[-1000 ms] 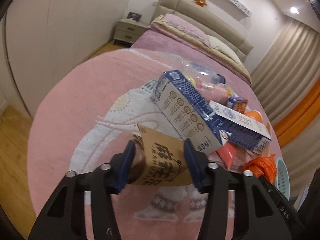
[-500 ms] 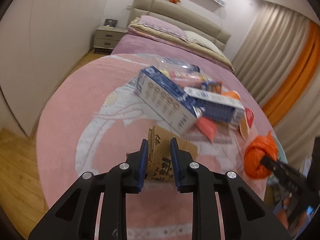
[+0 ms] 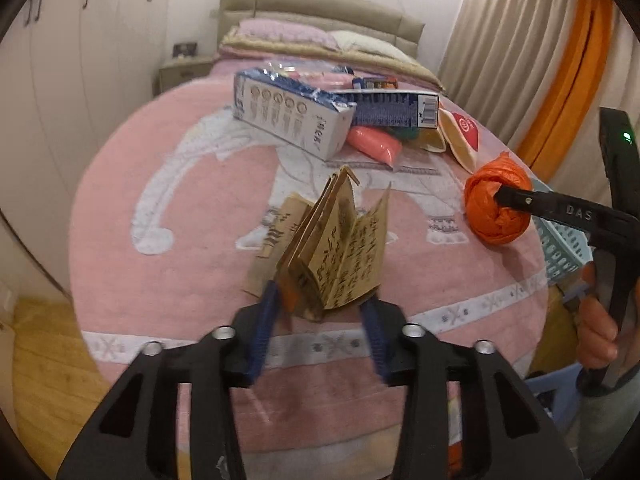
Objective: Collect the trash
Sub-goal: 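Lift the orange plastic bag with the right tool and carry it over the blue basket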
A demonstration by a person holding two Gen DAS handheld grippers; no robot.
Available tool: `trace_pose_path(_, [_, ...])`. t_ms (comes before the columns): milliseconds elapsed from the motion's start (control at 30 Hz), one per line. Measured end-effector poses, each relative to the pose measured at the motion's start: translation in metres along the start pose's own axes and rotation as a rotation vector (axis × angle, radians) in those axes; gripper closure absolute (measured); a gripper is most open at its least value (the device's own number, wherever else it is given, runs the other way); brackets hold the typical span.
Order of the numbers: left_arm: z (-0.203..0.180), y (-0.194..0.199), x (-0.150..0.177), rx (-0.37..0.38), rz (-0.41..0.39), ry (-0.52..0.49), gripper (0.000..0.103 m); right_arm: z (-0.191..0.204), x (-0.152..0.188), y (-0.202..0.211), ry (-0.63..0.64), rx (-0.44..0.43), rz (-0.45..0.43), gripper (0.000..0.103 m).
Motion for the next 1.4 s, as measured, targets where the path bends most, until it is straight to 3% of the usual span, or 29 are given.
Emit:
trace_pose_path(67, [0.003,0.002,0.0,-0.015,-0.016,-0.002,0.041,-0.002,0.001,-0.002,-0.004,0.001,0.004,0.056])
trace_pose_path(333, [0.007,-0.004,-0.017,-0.002,-0.055,0.001,0.04,-0.011,0.003,0.002,-0.038,0.009,0.003,0.039])
trace_pose_path(433, [0.01,-0.003,-0.017,-0.035,-0.055,0.004,0.031,-0.017,0.003,0.005,-0.074,-0.002,0.004,0.03])
trace_pose_path(500, [0.008,-0.001,-0.018,-0.03,-0.07,-0.001,0.031,-0.02,0.0,0.005,-0.123,-0.017,0.006,0.025])
trace_pose_path(633, [0.002,0.002,-0.022,-0.023,-0.095,-0.014,0.031,-0.021,-0.006,0.003,-0.208,-0.039,-0.002,0.024])
trace_pose_path(733, [-0.004,-0.003,-0.024,-0.013,-0.084,-0.032,0.036,-0.019,-0.012,0.0,-0.252,-0.015,-0.029,0.024])
trace_pose_path(900, [-0.013,-0.012,-0.026,-0.003,-0.069,-0.054,0.058,-0.016,-0.011,-0.02,-0.266,0.049,0.016,0.024])
trace_pose_path(967, [-0.015,-0.015,-0.026,-0.002,-0.06,-0.067,0.084,-0.017,-0.007,-0.024,-0.269,0.045,0.028,0.027])
trace_pose_path(1033, [-0.021,-0.018,-0.026,0.017,-0.048,-0.078,0.096,-0.018,-0.006,-0.023,-0.256,0.036,0.022,0.045])
trace_pose_path(1133, [-0.026,-0.018,-0.03,0.0,-0.058,-0.089,0.098,-0.018,-0.008,-0.014,-0.226,0.03,0.0,0.059])
trace_pose_path(1400, [-0.062,-0.001,-0.072,0.082,-0.168,-0.124,0.098,-0.035,-0.025,0.022,-0.203,0.017,-0.108,0.065])
Point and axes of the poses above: each gripper's, at about its wrist camera, not at the fingertips, and y roughly against the way its jaws point, z to its left, x to its underside, the point moved 8 cm from there along -y, roughly the way its jaws point, and after that the axes turned 15 degrees about -y, right-handed, at the moved point
